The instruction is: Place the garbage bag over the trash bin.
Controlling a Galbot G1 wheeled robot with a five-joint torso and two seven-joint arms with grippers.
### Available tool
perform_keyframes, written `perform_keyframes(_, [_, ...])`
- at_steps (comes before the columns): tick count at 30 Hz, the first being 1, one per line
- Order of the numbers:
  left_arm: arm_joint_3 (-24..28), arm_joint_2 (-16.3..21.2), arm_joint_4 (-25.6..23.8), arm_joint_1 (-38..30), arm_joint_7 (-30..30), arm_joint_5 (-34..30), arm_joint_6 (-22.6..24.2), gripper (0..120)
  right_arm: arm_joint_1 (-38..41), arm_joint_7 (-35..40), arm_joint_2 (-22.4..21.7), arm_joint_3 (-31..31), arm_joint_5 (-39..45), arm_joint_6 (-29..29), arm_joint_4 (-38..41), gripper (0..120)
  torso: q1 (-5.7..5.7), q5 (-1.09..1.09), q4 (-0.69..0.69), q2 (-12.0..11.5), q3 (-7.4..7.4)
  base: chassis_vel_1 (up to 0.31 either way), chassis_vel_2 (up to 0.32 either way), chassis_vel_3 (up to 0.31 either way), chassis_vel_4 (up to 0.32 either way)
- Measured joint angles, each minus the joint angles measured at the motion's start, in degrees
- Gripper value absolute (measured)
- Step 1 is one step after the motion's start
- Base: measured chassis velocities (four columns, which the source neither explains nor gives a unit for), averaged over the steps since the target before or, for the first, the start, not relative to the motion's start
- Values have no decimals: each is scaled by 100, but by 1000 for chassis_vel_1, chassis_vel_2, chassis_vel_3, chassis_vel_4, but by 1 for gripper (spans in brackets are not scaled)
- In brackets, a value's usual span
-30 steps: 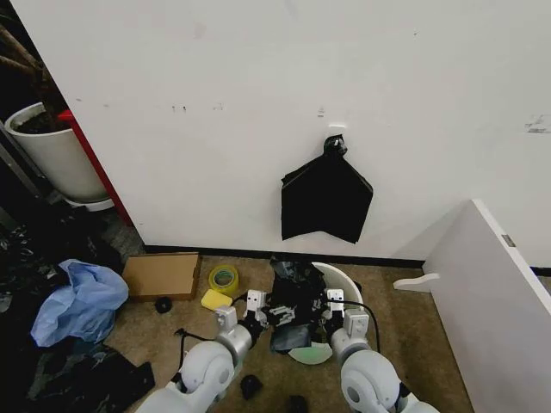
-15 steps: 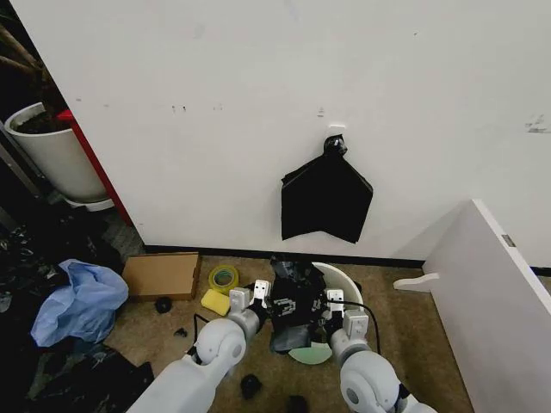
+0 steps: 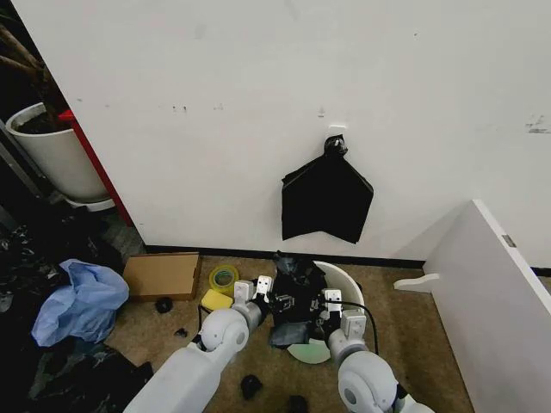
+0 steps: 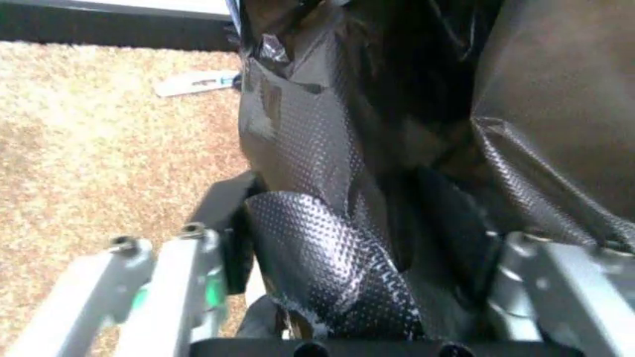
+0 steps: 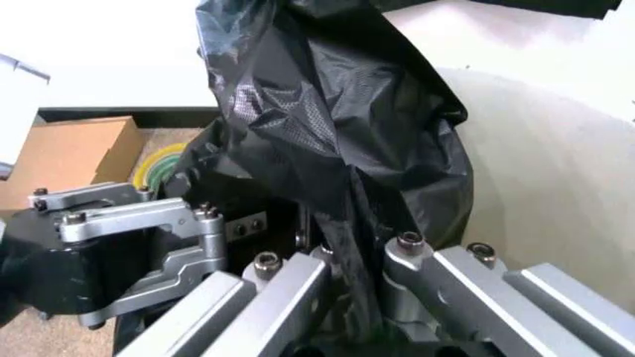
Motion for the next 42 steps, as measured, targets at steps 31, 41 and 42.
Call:
perform_keyframes(31, [-1092,368,-986,967,549,-30,-31,1,-101,-1468,-54,265,-1078,2680,-382,0,2,-1,-2,-1,1,0,0,0,0])
perform_keyframes(41, [-1230,822,-1705,1365,789,3,-174,1,-218,-1319,-98,798,-186,2589,-169,0,1,-1,-1,0,1,0,0,0,0])
perform_keyframes(42, [-1244,846,-1728,1368,799,-8,-187,1,-243,-1314,-112,842,-137,2567,-124,0,1,-1,-2,0,1,0,0,0,0])
